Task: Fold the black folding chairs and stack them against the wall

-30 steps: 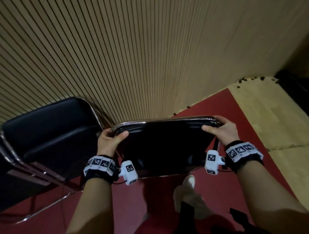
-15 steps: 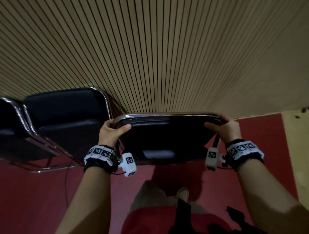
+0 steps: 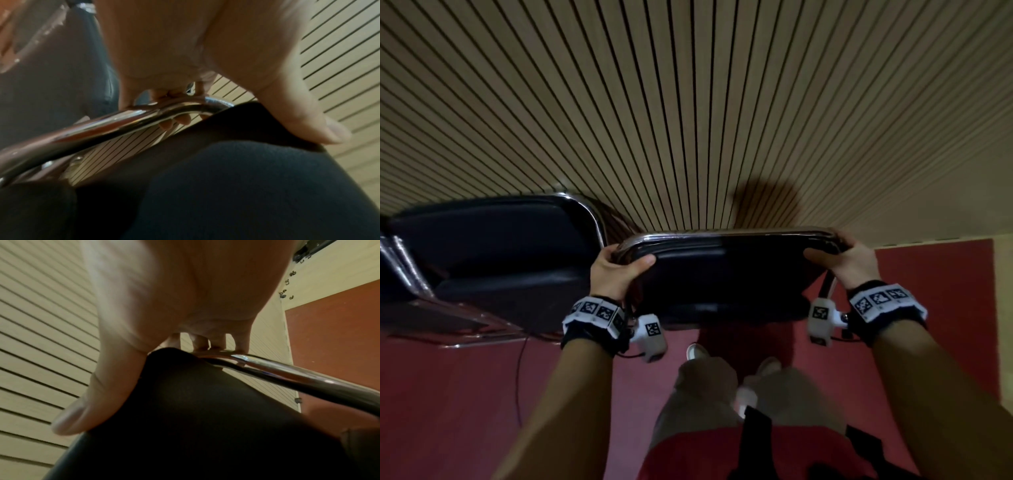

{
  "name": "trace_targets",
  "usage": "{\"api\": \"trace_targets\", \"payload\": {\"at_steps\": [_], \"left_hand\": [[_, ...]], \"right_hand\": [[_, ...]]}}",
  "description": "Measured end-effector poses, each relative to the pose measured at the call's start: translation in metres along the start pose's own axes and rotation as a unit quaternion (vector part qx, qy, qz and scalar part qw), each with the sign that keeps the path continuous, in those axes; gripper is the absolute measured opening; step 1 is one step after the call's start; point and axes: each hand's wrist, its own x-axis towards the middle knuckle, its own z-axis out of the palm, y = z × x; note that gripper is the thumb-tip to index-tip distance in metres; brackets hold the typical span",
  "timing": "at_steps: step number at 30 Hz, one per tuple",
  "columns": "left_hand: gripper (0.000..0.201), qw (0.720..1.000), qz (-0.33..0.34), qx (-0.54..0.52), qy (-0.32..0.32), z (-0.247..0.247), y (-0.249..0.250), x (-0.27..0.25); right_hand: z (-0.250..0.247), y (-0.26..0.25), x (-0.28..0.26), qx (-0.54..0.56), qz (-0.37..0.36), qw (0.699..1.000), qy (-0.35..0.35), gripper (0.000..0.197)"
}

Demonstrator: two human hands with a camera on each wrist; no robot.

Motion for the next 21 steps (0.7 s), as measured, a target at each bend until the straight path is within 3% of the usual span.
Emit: {"api": "trace_targets", "payload": {"at_steps": [2, 8, 11, 21], "left_hand": [[0.062, 1.000, -0.007, 0.002, 0.001, 0.003, 0.002, 0.013], [0.080, 1.000, -0.029, -0.011, 0.005, 0.011, 0.015, 0.043], [0.069, 0.999, -0.039, -0.006, 0.011, 0.011, 0.019, 0.048], [0.072, 0.997, -0.067, -0.031, 0.002, 0.008, 0.033, 0.064]], "right_hand": [[0.007, -0.003, 0.012, -0.004, 0.007, 1.000, 0.001, 0.050], [0.021, -0.015, 0.056, 0.001, 0.012, 1.000, -0.014, 0.083], [0.028, -0.023, 0.071, 0.001, 0.002, 0.999, -0.032, 0.081], [0.056, -0.045, 0.088, -0.043, -0.031, 0.998, -0.032, 0.078]]}}
